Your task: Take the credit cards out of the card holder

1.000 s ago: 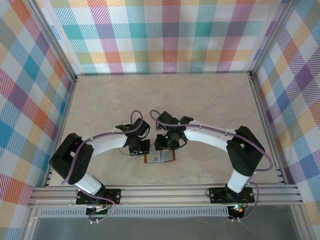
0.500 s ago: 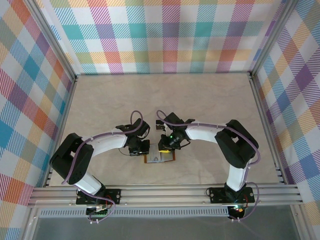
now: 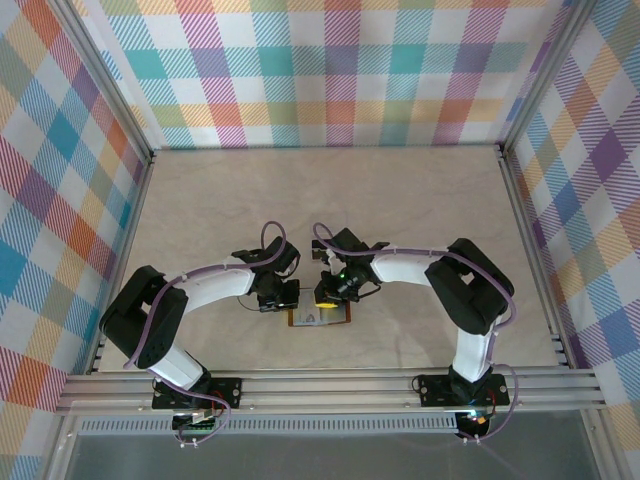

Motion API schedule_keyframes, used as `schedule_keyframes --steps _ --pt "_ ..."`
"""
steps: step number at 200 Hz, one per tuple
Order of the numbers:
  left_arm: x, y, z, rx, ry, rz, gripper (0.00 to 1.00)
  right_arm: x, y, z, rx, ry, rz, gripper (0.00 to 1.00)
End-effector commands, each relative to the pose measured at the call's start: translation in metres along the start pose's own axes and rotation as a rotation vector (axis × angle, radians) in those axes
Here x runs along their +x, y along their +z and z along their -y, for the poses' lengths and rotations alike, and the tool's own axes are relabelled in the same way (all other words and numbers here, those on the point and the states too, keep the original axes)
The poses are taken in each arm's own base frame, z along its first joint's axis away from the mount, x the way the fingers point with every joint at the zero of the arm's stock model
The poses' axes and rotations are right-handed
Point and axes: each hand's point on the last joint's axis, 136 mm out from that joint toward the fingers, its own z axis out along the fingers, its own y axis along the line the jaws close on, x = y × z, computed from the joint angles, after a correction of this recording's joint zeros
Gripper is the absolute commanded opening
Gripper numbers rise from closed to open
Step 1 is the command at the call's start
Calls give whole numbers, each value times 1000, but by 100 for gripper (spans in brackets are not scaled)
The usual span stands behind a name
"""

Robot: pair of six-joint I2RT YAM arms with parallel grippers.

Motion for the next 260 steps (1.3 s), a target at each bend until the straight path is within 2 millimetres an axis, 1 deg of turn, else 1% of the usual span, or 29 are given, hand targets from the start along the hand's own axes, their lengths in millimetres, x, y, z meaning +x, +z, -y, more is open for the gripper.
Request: schedule_keyframes --steps 1,27,82,124,139,158,181,194,211,228,238,260 --pt "6 4 -5 -33 7 -22 6 4 6 4 -14 18 -27 12" --pt "6 4 -5 -35 5 -22 6 5 4 7 3 23 -18 8" --pt "6 4 -6 -39 5 -22 6 5 -10 20 64 39 19 5" --pt "6 3 -7 -49 7 -22 6 6 -15 28 105 47 27 5" --pt "6 3 -8 -52 7 -23 6 5 -15 25 92 39 27 8" --pt "2 -2 -2 -32 8 -9 6 4 -14 14 30 27 30 10" --pt "-1 -13 9 6 10 10 6 3 -12 11 9 31 23 11" --pt "-3 -20 19 47 14 21 6 3 -10 6 -24 24 18 15" --pt "-2 -24 33 107 22 16 7 4 -9 -3 -78 18 6 19" --pt "1 -22 45 136 36 -3 7 3 -9 -7 -101 12 8 21" --pt "3 -18 48 131 44 -11 7 3 -10 -7 -98 12 9 21" --pt "5 -8 42 90 42 -25 7 3 -11 -2 -66 24 13 24"
